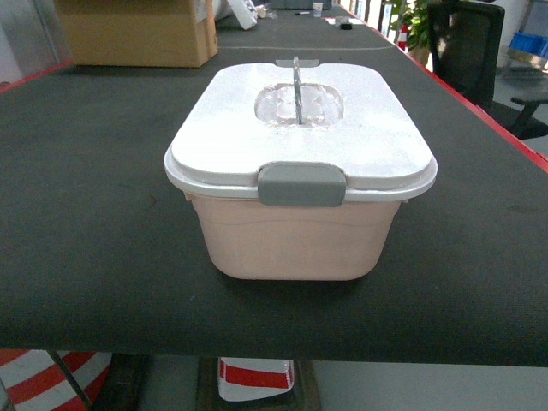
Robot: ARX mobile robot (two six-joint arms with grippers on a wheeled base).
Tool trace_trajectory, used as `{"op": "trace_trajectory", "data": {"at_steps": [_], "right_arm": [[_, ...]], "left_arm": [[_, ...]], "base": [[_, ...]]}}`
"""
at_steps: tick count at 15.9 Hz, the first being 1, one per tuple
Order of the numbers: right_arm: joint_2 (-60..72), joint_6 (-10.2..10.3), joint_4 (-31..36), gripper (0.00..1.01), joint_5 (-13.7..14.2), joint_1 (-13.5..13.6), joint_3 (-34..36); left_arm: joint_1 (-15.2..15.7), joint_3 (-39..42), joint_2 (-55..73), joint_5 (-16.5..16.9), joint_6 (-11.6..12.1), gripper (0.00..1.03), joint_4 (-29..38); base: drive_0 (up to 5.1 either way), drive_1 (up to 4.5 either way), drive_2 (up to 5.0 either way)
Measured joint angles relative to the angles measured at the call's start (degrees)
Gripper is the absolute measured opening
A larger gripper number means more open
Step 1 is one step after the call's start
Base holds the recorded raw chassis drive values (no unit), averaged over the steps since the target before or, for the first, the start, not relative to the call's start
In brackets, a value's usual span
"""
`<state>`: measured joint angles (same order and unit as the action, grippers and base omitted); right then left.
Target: Pick capacitor and pack into box
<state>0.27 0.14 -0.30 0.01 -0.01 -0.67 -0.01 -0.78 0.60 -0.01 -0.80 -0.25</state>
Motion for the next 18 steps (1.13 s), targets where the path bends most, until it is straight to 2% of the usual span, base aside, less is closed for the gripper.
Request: {"op": "trace_trajectory", "data": {"at_steps": [1, 18], "right_arm": [[0.0, 0.0, 0.0, 0.98, 0.0, 0.0, 0.0], [0.0, 0.0, 0.0, 0.98, 0.0, 0.0, 0.0]], "left_arm": [[0.0, 0.0, 0.0, 0.0, 0.0, 0.97, 0.0], [0.0, 0.0, 0.0, 0.0, 0.0, 0.98, 0.0]], "base": [[0.0, 0.00, 0.0], [0.0, 0.00, 0.0]]}}
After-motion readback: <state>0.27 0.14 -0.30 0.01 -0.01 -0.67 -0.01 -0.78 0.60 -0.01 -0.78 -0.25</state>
